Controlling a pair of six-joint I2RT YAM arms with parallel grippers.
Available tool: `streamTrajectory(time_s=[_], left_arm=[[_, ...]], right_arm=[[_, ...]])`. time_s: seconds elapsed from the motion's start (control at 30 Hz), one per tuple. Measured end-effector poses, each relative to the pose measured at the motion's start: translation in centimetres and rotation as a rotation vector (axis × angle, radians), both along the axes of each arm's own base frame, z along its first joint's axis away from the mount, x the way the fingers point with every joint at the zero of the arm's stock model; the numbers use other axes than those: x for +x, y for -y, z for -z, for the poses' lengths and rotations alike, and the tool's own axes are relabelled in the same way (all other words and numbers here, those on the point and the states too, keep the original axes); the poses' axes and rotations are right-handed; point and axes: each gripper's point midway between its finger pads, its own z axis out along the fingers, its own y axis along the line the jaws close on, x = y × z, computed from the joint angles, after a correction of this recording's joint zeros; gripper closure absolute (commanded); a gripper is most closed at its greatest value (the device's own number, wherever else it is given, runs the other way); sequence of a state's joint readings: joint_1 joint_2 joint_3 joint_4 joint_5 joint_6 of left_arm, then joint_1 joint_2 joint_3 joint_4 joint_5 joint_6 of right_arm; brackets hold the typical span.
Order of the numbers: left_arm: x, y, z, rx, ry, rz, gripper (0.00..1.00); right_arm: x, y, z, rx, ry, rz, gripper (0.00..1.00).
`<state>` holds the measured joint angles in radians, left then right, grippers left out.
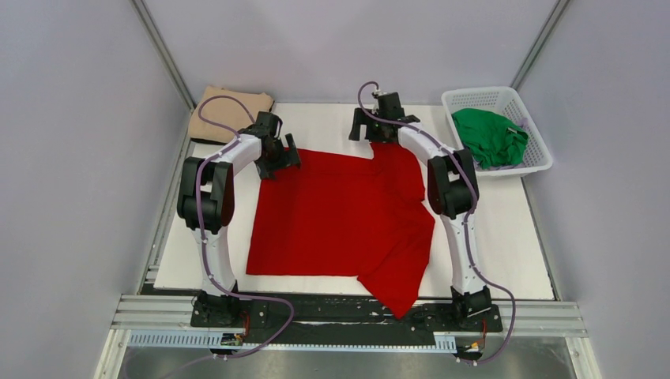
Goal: Fold and stack the t-shirts
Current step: Flatten out the tshirt
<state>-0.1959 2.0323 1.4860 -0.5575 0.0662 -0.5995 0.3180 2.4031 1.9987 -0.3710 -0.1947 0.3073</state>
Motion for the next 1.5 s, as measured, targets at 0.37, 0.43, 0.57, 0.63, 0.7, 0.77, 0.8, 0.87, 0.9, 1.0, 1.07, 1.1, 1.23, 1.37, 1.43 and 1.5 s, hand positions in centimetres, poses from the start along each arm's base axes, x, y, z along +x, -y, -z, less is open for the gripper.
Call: streamTrajectory(time_s=[0.37, 0.43, 0.57, 0.63, 0.7, 0.77, 0.8, 0.87, 0.9, 1.0, 1.07, 1.1, 1.23, 1.37, 1.43, 1.5], left_arm=[[0.0, 0.0, 0.0, -0.001, 0.0, 0.0, 0.0], [0.0, 0.0, 0.0, -0.001, 0.0, 0.0, 0.0], [0.0, 0.0, 0.0, -0.001, 0.0, 0.0, 0.0], [0.0, 0.0, 0.0, -0.001, 0.0, 0.001, 0.0], [0.0, 0.0, 0.0, -0.001, 0.0, 0.001, 0.0], [0.0, 0.0, 0.0, -0.001, 0.0, 0.0, 0.0], [0.0, 0.0, 0.0, -0.002, 0.0, 0.0, 0.0], [0.0, 0.0, 0.0, -0.002, 0.0, 0.001, 0.0], [0.0, 0.0, 0.0, -0.003, -0.001, 0.001, 0.0], [0.0, 0.0, 0.0, -0.003, -0.001, 0.001, 0.0], [0.0, 0.0, 0.0, -0.003, -0.001, 0.001, 0.0], [0.0, 0.0, 0.0, -0.003, -0.001, 0.001, 0.0], [0.0, 0.0, 0.0, -0.003, -0.001, 0.001, 0.0], [0.0, 0.0, -0.1, -0.003, -0.001, 0.001, 0.0], [0.0, 0.0, 0.0, -0.003, -0.002, 0.001, 0.0], [0.0, 0.0, -0.1, -0.003, -0.002, 0.001, 0.0]], right_arm=[[0.2, 9.4, -5.2, -0.044, 0.058, 0.205, 0.07], [0.4, 12.0, -5.2, -0.048, 0.057, 0.264, 0.14], [0.2, 16.7, -3.6, -0.069, 0.016, 0.362, 0.34], [0.1, 17.7, -3.1, -0.079, 0.002, 0.378, 0.39], [0.1, 17.7, -2.7, -0.083, -0.004, 0.372, 0.43], [0.2, 17.2, -2.1, -0.084, -0.016, 0.357, 0.47], [0.2, 16.9, -1.7, -0.085, -0.022, 0.346, 0.48], [0.4, 16.2, -0.8, -0.082, -0.038, 0.329, 0.54], [0.5, 16.0, -0.4, -0.08, -0.047, 0.322, 0.58], [0.3, 15.2, 1.0, -0.073, -0.082, 0.296, 0.66], [0.1, 15.0, 1.7, -0.071, -0.101, 0.288, 0.68], [0.1, 14.9, 2.0, -0.068, -0.109, 0.284, 0.69], [-0.2, 14.6, 2.6, -0.06, -0.126, 0.272, 0.8], [-0.2, 14.6, 2.6, -0.058, -0.13, 0.271, 1.0], [-0.3, 14.6, 2.7, -0.064, -0.132, 0.271, 1.0], [-0.2, 14.8, 2.7, -0.078, -0.127, 0.283, 1.0]])
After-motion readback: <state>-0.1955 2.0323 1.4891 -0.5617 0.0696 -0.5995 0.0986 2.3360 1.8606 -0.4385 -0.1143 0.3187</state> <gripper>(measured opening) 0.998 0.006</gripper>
